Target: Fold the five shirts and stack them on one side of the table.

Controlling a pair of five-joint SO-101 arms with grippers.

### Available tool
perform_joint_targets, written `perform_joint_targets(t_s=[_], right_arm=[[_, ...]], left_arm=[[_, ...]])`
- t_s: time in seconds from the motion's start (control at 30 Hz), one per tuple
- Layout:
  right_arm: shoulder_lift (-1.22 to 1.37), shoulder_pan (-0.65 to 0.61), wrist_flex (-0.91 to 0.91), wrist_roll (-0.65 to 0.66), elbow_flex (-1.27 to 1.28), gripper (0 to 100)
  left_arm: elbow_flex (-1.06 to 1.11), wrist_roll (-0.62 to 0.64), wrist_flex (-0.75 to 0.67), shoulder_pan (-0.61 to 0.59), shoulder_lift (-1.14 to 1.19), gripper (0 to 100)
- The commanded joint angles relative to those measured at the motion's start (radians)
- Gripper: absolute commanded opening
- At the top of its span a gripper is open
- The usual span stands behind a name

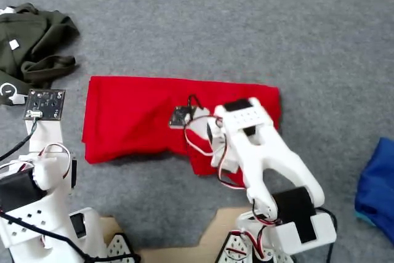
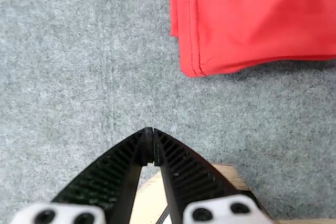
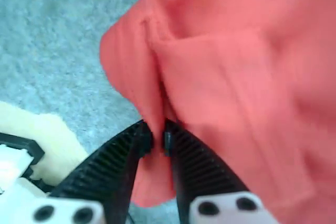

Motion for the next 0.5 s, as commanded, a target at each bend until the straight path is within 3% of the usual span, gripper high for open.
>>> perform_joint_targets(t_s=[0.0,0.47], right_arm=[[-0.001,0.024,0.083,-0.003,-0.165,6.2],[0.077,0.059,0.146,0.068,-0.291,6.2]], left_arm=[[-0.046,-0.002,-0.014,0.008,-0.010,2],[-0.044,-0.031,-0.014,0.011,-0.010,2]])
